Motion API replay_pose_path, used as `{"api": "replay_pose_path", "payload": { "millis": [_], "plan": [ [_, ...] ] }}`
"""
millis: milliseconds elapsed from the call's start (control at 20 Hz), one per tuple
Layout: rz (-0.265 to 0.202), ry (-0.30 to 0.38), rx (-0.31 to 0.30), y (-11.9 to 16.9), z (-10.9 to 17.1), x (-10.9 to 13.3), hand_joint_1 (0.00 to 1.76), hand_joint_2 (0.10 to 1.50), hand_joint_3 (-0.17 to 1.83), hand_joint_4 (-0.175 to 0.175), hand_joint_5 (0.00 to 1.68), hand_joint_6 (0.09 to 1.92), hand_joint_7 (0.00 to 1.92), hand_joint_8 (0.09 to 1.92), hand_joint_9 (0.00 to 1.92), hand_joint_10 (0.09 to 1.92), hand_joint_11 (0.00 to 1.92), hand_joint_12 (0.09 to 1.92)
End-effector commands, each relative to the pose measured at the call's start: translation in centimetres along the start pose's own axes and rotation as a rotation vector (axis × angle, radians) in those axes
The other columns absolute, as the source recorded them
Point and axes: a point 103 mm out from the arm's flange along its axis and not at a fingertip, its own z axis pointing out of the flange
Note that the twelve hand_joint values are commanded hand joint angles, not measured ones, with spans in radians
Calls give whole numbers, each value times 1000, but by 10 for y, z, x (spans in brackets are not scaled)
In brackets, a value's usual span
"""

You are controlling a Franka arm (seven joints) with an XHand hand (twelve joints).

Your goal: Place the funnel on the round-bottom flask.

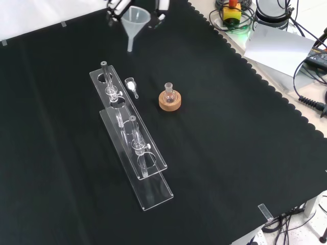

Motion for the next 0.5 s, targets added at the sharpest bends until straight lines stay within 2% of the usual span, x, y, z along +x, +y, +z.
{"api": "replay_pose_path", "payload": {
  "millis": [50, 500],
  "plan": [
    [14, -2, 42, -47, 16, 24, 913, 703, 791, -34, 533, 556, 517, 640, 965, 449, 543, 1290],
    [-11, 0, 103, -54, 52, 37, 913, 701, 794, -34, 534, 563, 523, 645, 966, 450, 547, 1288]
  ]
}}
